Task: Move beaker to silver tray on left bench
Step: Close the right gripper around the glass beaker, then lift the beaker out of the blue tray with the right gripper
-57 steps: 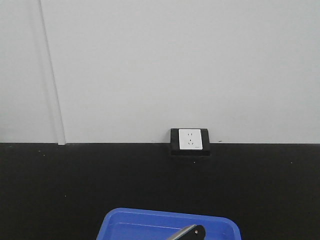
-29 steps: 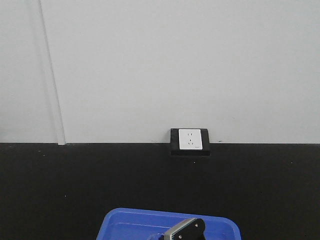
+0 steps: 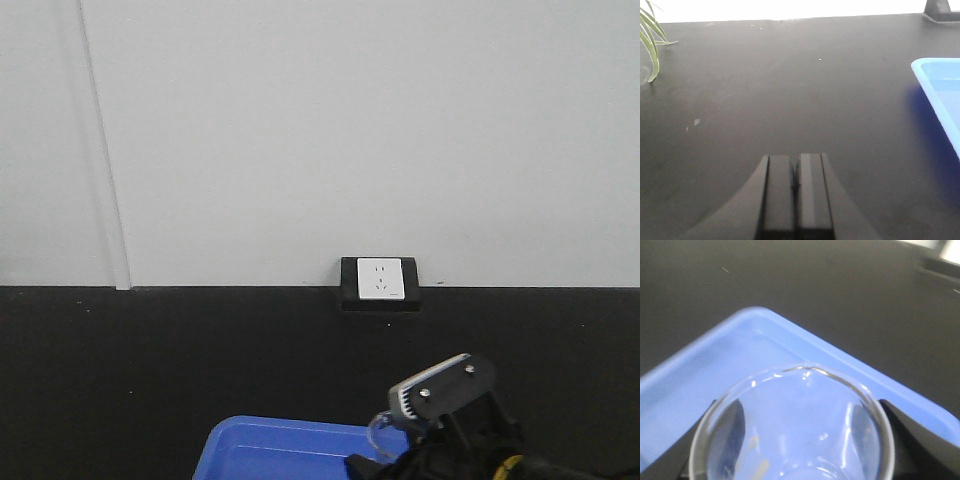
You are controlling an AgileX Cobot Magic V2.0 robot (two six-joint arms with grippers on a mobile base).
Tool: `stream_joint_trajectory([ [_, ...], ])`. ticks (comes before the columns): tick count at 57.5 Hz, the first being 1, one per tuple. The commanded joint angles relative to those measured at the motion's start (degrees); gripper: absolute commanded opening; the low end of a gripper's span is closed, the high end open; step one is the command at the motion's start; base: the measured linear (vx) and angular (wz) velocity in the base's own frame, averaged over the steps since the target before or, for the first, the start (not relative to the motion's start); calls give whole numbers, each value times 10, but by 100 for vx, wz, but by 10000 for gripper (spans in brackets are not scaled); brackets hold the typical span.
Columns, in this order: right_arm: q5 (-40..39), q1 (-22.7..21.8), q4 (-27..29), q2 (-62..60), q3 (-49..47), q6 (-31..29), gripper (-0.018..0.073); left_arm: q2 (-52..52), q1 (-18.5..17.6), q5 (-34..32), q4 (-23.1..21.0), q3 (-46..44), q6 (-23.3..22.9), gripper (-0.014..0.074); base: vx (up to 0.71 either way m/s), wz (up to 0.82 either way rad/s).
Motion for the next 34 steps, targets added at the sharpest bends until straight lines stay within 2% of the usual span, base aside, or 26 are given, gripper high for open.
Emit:
stream_joint_trajectory([
  [1,76,0,0,-80,-13,-2,-8,-9,-4,-44,-1,16,-1,1,0,0],
  [8,171,0,0,-174,-13,-2,-8,-9,-4,-44,-1,16,-1,1,0,0],
  [14,220,0,0,-253,-13,-2,-8,-9,-4,-44,-1,16,-1,1,0,0],
  [27,285,0,-4,-377,-13,-2,-8,-9,-4,-44,-1,16,-1,1,0,0],
  [34,292,0,-12,-412,-13,-2,-8,-9,-4,-44,-1,16,-1,1,0,0],
])
